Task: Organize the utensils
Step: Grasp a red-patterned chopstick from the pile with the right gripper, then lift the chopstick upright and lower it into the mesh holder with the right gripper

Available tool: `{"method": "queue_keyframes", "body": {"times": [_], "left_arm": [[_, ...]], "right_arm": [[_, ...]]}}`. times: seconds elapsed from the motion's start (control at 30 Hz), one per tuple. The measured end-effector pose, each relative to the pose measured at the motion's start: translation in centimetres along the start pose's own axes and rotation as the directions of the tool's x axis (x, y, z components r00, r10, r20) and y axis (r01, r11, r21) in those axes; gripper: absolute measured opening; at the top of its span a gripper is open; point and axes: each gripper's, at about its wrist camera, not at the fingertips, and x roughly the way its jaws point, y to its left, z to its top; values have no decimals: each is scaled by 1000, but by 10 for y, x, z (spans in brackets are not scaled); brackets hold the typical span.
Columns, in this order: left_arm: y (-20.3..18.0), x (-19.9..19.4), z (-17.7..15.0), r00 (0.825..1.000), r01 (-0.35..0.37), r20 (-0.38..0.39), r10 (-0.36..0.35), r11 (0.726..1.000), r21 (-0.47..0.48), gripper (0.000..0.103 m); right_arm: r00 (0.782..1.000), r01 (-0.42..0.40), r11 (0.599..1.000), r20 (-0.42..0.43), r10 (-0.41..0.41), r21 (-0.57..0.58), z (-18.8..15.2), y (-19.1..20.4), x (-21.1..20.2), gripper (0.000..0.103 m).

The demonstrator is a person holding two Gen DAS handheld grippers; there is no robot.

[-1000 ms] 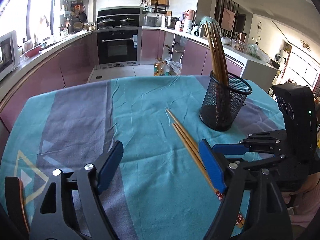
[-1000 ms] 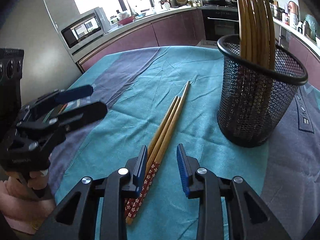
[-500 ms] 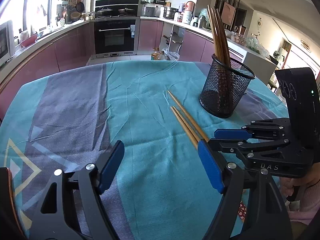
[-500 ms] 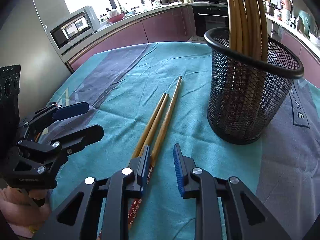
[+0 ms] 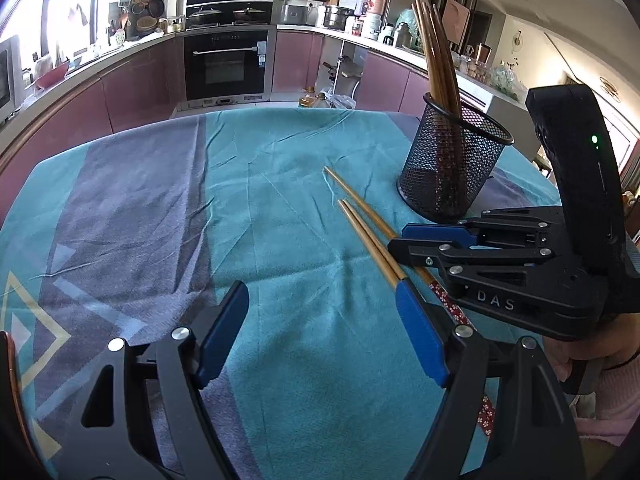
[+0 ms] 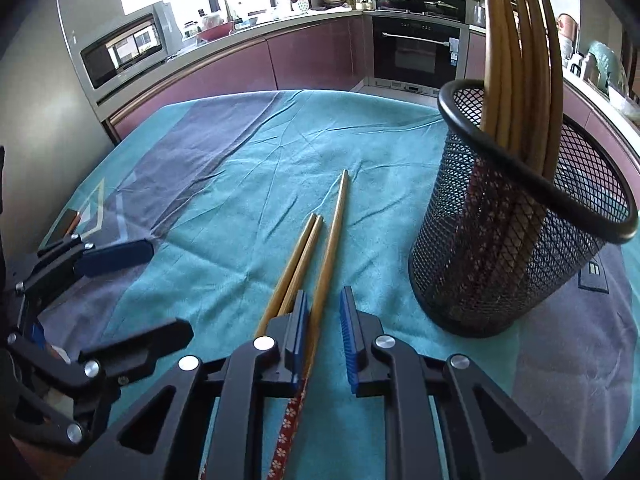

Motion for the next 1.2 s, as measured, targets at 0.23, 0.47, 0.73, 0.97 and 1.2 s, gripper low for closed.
{"method": "queue_keyframes", "body": {"times": [0.23,0.47,0.73,0.97,1.2], "left_arm": [[-2,0,0,1000,5,1,-5,1000,5,74],[-8,1,0,1000,12,0,-12,1000,15,73],[-13,2,1,1000,18,-2,-18,1000,20,73],[-12,1,1,1000,16,-4,-16,1000,19,73],[-15,2,3,1000,18,-10,-18,999,27,73]], "right_arm": [[998,-69,994,7,69,90,-2,-15,-3,6],[989,-137,986,63,132,92,-7,-15,-24,6],[957,-222,974,205,208,51,-2,-18,-76,6],[927,-264,962,296,231,75,0,-39,-104,6],[891,-255,962,411,195,96,16,-62,-126,6]]}}
